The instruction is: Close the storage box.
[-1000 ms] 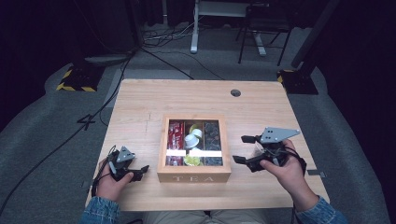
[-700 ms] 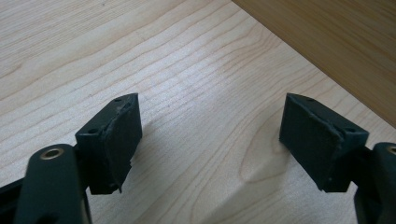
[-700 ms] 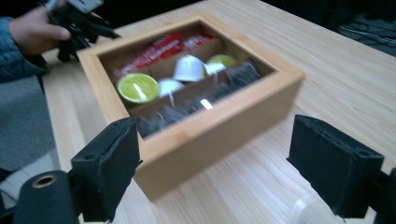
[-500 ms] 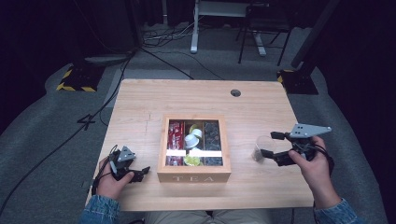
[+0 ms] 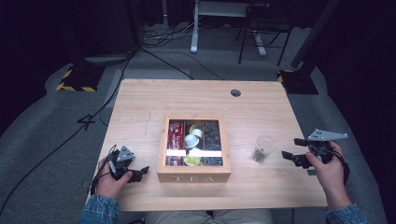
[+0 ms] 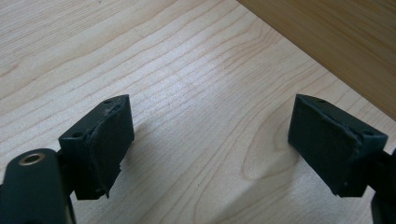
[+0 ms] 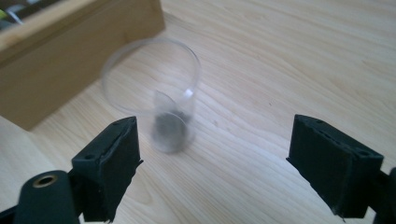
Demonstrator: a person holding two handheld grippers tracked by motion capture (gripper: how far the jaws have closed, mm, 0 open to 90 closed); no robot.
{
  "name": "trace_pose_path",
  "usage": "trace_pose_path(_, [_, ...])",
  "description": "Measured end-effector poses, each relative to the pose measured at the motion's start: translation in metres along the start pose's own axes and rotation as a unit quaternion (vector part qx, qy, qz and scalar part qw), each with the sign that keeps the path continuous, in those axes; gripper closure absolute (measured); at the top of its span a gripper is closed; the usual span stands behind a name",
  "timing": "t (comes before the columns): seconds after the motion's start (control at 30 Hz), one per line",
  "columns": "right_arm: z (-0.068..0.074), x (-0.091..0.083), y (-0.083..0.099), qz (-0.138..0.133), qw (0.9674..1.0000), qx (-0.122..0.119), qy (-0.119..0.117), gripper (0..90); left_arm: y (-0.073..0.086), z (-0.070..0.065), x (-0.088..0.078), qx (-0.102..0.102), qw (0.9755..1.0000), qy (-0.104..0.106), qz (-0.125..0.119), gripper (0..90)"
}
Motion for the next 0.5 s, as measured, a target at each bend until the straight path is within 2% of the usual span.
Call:
trace_pose_path(0.1, [-0.010,0.004,0.014,0.006,0.9999,0.006,0.008,17.5,0.000,0.000,0.000,0.001,1.0000,-0.001,0.000,14.7])
trace_pose_path(0.2, [-0.017,0.008,0.028,0.005,0.9996,0.026,0.006,18.4,0.000,0.000,0.000,0.000,1.0000,0.000,0.000,14.7])
trace_pose_path(0.5, [-0.026,0.019,0.058,0.016,0.9993,0.028,0.019,18.8,0.000,0.000,0.000,0.000,1.0000,0.000,0.000,14.7])
Point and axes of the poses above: each handheld gripper's, and its own axes: x roughly forward along the jaws, y roughly out of its underside, z roughly to its left, the point moved 3 cm from there along x, roughly forward along the jaws, and after that the axes turned 14 degrees about -z, right-handed, at the moved point
